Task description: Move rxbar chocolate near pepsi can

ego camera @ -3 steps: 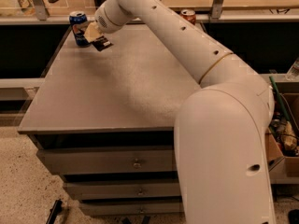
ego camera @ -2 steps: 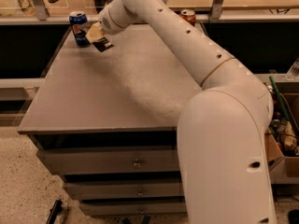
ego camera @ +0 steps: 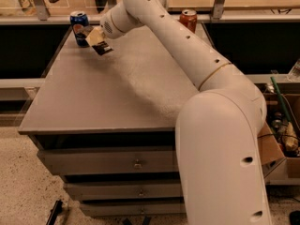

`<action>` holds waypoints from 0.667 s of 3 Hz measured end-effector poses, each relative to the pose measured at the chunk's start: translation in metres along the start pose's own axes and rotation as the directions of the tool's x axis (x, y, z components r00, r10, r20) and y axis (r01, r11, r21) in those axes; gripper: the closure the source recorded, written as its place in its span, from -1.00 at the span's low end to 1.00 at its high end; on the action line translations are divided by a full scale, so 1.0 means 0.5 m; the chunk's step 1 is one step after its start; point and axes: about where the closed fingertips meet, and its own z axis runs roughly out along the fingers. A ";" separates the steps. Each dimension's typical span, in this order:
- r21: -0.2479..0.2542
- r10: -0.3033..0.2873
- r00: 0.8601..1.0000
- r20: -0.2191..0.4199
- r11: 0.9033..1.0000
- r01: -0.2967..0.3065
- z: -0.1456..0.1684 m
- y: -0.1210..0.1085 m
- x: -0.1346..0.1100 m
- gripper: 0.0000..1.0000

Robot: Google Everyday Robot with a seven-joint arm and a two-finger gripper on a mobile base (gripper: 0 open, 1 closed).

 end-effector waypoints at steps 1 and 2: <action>-0.003 0.033 0.999 0.000 0.999 -0.033 0.028 -0.008 0.000 1.00; -0.001 0.050 0.999 0.012 0.999 -0.050 0.048 -0.016 -0.009 1.00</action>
Offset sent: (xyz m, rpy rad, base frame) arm 0.0324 0.0166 -0.0048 0.0554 0.0245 -0.0518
